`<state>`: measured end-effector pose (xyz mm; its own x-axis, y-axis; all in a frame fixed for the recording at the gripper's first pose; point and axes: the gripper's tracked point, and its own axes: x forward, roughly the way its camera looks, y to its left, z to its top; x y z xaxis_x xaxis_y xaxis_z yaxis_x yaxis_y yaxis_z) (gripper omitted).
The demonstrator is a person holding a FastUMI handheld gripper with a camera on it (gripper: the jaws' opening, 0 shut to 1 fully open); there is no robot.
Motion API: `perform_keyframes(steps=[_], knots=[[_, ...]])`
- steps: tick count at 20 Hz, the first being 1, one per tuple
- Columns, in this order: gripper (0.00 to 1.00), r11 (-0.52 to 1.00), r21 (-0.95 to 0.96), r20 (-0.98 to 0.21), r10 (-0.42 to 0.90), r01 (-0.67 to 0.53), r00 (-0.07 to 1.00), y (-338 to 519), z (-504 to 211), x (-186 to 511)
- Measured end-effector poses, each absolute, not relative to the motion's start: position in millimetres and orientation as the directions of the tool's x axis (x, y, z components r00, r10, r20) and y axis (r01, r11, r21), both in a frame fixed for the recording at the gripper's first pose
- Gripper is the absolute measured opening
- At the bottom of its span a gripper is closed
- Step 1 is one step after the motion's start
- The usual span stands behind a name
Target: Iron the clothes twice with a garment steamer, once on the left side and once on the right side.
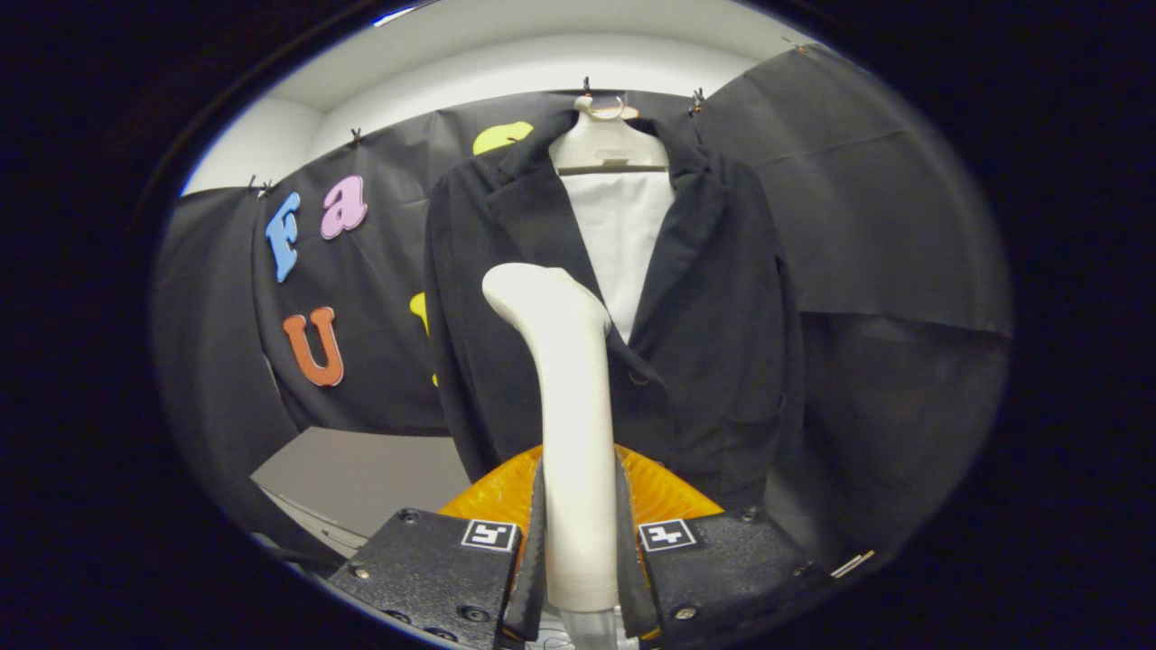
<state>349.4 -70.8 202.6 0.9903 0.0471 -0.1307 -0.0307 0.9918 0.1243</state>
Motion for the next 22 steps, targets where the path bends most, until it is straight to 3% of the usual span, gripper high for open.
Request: perform_keyframes(steps=[22], knots=[[0.36,0.992,0.109,-0.413,-0.01,0.06,0.911,-71.1,21.8,341.0]])
